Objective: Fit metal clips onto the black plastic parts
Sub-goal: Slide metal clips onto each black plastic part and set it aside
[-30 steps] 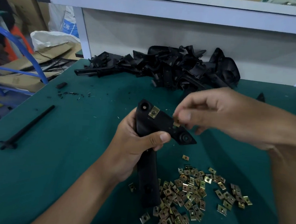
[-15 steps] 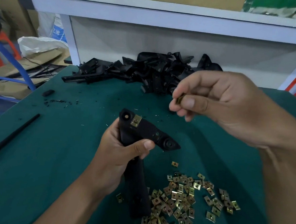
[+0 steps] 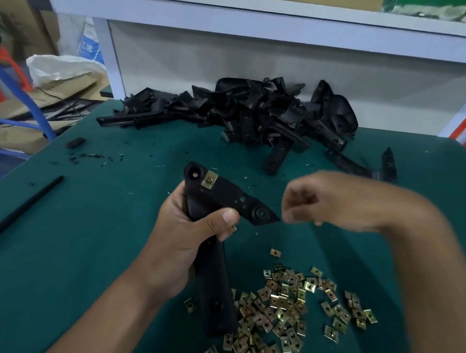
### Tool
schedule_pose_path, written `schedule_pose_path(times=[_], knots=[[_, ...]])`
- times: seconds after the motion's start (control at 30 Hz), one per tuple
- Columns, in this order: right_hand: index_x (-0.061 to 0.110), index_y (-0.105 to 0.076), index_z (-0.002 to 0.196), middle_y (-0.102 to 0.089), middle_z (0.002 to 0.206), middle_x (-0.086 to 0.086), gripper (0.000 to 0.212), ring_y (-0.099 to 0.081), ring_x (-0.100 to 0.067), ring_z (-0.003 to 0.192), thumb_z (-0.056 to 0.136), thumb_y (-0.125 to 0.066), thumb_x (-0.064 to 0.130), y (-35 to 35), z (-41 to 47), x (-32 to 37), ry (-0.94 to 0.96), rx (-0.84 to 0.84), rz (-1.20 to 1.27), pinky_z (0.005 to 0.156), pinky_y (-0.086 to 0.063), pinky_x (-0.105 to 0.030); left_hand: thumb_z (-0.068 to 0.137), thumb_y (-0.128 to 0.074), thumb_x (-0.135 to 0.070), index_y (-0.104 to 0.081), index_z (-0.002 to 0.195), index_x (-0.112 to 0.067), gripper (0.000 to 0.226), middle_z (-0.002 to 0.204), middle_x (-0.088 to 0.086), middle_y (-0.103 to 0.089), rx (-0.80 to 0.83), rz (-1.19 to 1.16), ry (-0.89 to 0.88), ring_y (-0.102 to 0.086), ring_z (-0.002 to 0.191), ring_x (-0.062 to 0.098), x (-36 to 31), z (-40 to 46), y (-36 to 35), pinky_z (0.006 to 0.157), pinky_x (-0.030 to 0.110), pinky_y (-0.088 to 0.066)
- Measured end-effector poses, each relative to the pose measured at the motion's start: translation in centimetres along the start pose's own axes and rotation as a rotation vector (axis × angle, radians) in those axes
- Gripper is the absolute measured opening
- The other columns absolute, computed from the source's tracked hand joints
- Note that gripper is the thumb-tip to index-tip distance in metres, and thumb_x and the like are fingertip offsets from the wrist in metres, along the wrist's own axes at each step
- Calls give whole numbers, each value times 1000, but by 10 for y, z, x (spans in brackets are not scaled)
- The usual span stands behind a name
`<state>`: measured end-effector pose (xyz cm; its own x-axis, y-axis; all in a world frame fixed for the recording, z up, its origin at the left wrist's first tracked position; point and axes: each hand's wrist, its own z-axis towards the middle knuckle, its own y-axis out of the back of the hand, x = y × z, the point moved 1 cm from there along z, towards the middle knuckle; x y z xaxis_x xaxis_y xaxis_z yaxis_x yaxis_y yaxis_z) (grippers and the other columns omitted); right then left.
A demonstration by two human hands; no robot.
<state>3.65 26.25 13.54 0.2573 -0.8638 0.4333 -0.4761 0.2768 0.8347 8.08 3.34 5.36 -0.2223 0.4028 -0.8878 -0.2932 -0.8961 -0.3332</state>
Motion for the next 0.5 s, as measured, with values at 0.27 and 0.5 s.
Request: schedule_pose_path(times=[0.27,0.5], knots=[[15,-64,76,-58,77,1,30,-54,-14,69,91,-74,39,-39,44,-25,-313,199,-100,67,-51,-23,69,-91,-41,-68,83,-28,30,73,-2,-59,-30,-35,26,-50,63,10,1,1,4,59,20,-46],[23,-73,110,-60,87,16,29,-60,-11,95,85,-80,36,-47,48,-3,-212,184,-187,84,-49,-26,74,-86,-26,-67,82,-28,20,73,-3,-59,-23,-56,42,-50,61,9,2,1,1,58,19,-46]])
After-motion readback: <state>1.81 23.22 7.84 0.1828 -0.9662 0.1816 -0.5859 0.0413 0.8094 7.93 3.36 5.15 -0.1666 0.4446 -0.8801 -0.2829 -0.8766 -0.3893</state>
